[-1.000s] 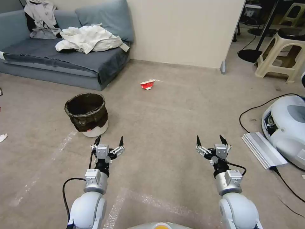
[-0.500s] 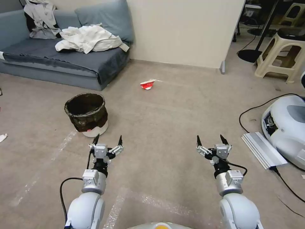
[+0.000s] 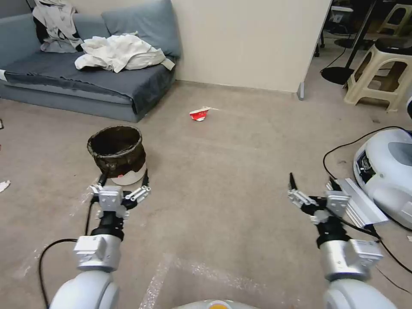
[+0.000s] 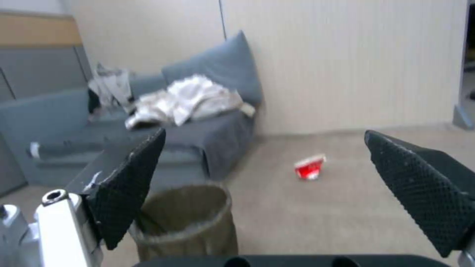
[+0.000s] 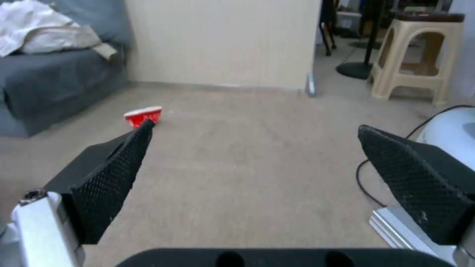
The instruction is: Pick up the trash can from the floor.
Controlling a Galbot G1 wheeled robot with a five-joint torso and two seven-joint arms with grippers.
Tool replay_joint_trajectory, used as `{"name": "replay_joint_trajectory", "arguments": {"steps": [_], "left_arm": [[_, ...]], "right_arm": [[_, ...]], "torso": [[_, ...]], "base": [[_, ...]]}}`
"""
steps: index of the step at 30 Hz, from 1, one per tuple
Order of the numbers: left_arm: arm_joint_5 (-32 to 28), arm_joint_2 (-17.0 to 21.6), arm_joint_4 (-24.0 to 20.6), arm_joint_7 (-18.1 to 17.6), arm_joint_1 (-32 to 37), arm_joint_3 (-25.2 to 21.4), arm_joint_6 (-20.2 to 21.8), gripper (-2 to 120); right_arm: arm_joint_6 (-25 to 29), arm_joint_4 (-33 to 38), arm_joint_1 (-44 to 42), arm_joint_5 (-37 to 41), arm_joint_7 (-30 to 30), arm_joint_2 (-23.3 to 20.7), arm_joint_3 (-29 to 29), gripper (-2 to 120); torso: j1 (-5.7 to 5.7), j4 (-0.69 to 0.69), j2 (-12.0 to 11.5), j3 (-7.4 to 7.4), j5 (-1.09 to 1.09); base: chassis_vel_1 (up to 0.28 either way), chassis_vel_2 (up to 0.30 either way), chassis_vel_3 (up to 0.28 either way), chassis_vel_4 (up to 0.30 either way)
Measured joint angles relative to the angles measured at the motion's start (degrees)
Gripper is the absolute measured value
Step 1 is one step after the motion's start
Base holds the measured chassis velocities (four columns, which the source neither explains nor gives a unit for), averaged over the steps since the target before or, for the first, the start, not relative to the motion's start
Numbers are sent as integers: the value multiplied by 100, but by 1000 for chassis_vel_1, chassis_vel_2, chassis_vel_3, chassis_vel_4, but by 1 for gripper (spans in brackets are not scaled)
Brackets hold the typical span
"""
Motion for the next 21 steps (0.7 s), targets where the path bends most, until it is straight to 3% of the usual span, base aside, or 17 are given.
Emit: {"name": "replay_joint_trajectory", "arguments": {"steps": [4, 21], "left_arm": [[33, 105, -180, -218, 202, -47, 315, 100], [68, 40, -133, -285, 304, -18, 547, 100]], "right_arm": [[-81, -51, -28, 3, -65, -32, -22, 100], [-51, -170, 64, 155, -19, -56, -61, 100]], "torso": [[0, 3, 0, 1, -4], [0, 1, 0, 0, -5]], "base": [[0, 0, 0, 0], [0, 0, 0, 0]]}}
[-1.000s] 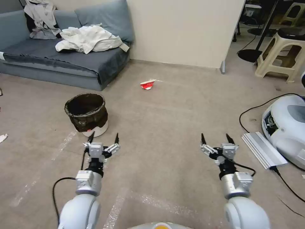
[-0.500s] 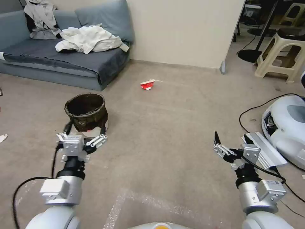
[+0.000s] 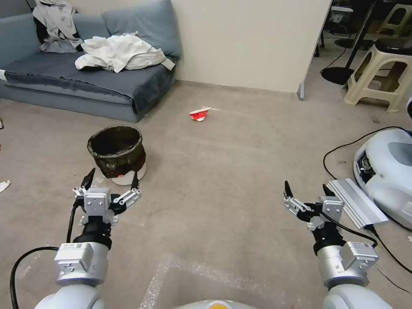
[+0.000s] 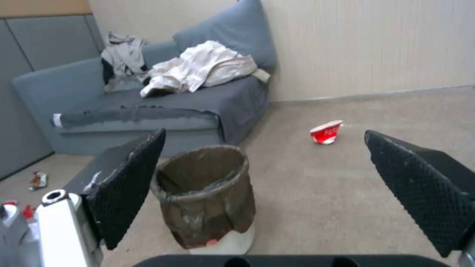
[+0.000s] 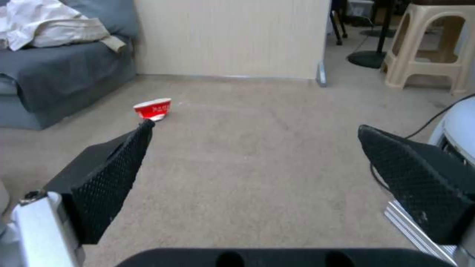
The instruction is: Pick up the trash can from the floor.
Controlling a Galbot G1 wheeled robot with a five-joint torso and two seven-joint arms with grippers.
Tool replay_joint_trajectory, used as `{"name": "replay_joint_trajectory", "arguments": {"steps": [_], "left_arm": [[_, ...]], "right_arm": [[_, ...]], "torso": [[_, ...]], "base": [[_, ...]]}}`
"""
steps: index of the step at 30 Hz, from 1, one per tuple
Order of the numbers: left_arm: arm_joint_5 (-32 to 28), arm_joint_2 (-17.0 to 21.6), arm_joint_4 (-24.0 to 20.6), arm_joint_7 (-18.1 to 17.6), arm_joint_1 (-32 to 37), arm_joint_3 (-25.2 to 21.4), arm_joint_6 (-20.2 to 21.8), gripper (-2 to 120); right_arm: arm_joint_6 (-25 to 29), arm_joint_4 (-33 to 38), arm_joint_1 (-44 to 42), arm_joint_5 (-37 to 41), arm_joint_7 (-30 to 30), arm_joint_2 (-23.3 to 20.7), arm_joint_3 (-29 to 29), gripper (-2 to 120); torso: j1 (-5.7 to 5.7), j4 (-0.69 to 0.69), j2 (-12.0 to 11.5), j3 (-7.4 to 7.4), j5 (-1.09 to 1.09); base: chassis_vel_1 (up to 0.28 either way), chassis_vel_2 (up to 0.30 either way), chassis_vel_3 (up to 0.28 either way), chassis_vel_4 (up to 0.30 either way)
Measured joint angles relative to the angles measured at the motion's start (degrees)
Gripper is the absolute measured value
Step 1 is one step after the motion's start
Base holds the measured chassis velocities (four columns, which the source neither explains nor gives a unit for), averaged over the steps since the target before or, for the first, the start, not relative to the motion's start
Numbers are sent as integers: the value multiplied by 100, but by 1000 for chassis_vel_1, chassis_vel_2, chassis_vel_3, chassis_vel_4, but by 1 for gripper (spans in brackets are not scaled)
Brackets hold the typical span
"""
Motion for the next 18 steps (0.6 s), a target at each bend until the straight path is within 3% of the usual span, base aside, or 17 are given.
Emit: {"name": "replay_joint_trajectory", "arguments": {"steps": [7, 18], "left_arm": [[0, -51, 47, -11, 32, 27, -8, 100], [9, -78, 69, -14, 45, 40, -43, 100]], "right_arm": [[13, -8, 10, 13, 2, -2, 4, 100], [39, -27, 18, 15, 2, -7, -1, 100]], "torso": [[0, 0, 0, 0, 0], [0, 0, 0, 0, 0]], "base": [[0, 0, 0, 0], [78, 95, 87, 84]]}}
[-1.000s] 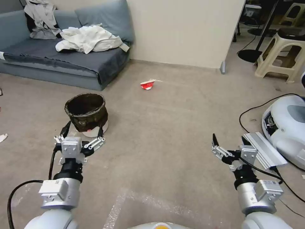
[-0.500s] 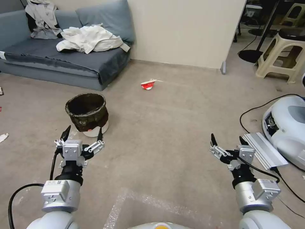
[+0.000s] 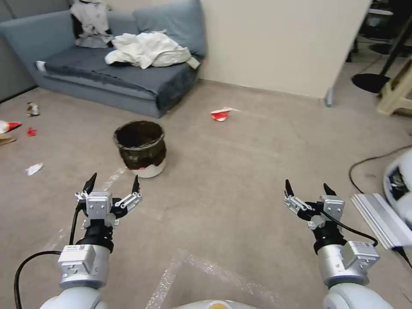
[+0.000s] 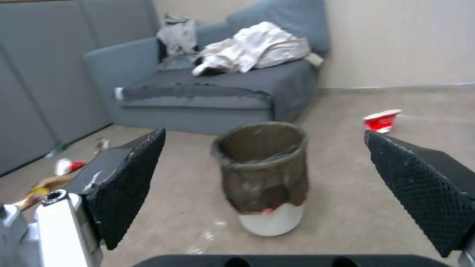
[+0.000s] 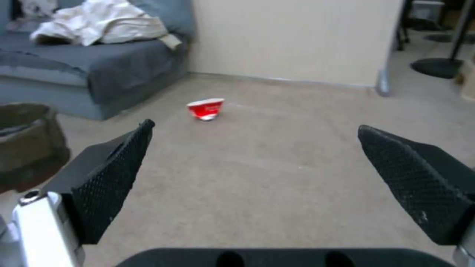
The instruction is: Pick up the trash can from the floor.
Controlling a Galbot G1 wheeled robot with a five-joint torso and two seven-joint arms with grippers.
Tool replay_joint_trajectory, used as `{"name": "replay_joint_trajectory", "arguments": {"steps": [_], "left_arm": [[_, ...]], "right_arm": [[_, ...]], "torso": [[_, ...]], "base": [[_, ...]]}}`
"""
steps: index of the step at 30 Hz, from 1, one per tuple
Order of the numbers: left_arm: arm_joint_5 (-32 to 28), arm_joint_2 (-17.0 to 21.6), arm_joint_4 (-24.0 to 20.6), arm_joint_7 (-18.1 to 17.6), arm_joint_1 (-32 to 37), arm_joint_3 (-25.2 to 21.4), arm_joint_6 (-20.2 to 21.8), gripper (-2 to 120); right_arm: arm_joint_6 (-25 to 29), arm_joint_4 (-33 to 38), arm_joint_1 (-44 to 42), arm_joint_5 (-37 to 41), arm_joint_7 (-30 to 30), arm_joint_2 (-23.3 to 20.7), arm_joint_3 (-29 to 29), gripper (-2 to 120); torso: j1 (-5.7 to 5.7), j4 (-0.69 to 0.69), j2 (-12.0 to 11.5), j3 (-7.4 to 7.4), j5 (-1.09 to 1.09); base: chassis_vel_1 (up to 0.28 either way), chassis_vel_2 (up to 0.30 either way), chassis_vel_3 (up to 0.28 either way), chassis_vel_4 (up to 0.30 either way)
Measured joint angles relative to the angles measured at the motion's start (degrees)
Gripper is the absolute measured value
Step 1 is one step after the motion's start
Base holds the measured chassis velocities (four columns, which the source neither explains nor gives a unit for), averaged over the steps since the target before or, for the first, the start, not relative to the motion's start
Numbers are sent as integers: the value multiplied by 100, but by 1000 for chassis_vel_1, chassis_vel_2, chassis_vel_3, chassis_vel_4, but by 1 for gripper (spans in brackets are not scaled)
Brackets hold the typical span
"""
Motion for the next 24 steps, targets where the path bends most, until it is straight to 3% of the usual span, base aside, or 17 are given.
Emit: {"name": "replay_joint_trajectory", "arguments": {"steps": [9, 24], "left_arm": [[-8, -31, 86, -7, -22, 12, -178, 100], [-14, -41, 151, -66, -56, 4, -292, 100]], "right_arm": [[5, -4, 6, 3, 11, -2, 7, 100], [-18, -65, 29, 15, -67, -12, 3, 100]], "torso": [[1, 2, 0, 0, 0], [1, 0, 0, 0, 0]], "base": [[112, 112, 120, 110], [9, 7, 5, 7]]}}
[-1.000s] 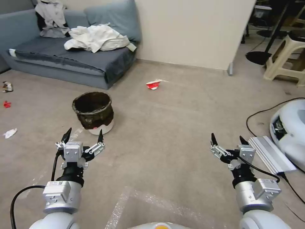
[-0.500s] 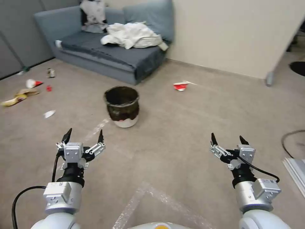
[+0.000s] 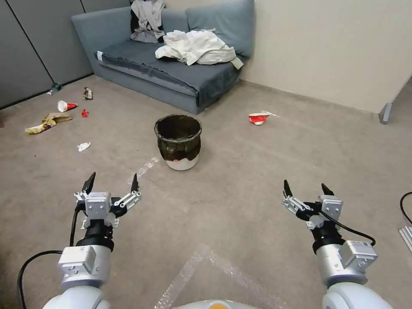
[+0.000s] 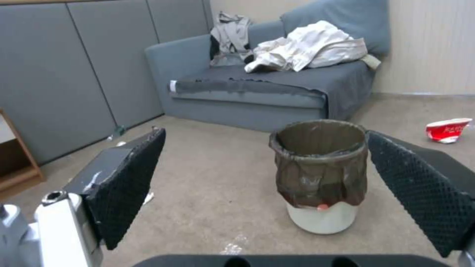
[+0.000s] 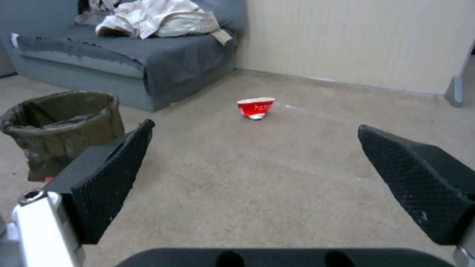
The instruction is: Pick up the trash can from the floor.
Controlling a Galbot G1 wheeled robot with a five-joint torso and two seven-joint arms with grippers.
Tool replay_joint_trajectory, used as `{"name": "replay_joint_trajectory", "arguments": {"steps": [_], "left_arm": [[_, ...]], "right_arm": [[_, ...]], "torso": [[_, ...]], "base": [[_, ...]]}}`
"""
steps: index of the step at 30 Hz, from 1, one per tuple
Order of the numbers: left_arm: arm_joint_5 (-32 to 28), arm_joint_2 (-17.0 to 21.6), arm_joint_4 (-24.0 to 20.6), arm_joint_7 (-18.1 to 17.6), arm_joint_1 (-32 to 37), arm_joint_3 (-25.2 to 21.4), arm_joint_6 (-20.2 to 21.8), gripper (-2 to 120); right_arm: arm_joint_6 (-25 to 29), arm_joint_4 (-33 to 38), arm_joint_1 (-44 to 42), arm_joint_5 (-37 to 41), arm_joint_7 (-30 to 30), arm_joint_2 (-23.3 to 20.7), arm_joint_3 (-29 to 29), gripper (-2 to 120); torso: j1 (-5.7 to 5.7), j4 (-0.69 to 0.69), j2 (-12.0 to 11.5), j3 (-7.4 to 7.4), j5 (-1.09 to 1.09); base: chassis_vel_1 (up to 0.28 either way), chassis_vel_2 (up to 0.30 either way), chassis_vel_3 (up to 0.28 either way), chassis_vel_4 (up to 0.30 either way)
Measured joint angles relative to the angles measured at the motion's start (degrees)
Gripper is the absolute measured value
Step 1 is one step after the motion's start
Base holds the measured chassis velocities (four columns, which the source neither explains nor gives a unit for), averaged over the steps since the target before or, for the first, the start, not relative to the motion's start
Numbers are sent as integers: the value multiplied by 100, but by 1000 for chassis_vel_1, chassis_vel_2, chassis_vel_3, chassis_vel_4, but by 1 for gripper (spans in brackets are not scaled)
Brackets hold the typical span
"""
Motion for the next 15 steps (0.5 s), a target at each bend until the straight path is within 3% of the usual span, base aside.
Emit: {"name": "replay_joint_trajectory", "arguments": {"steps": [15], "left_arm": [[-8, -7, 16, -25, -13, -2, 7, 100]], "right_arm": [[3, -10, -3, -2, -20, 5, -17, 100]], "torso": [[0, 0, 0, 0, 0]], "base": [[-25, 25, 26, -24]]}}
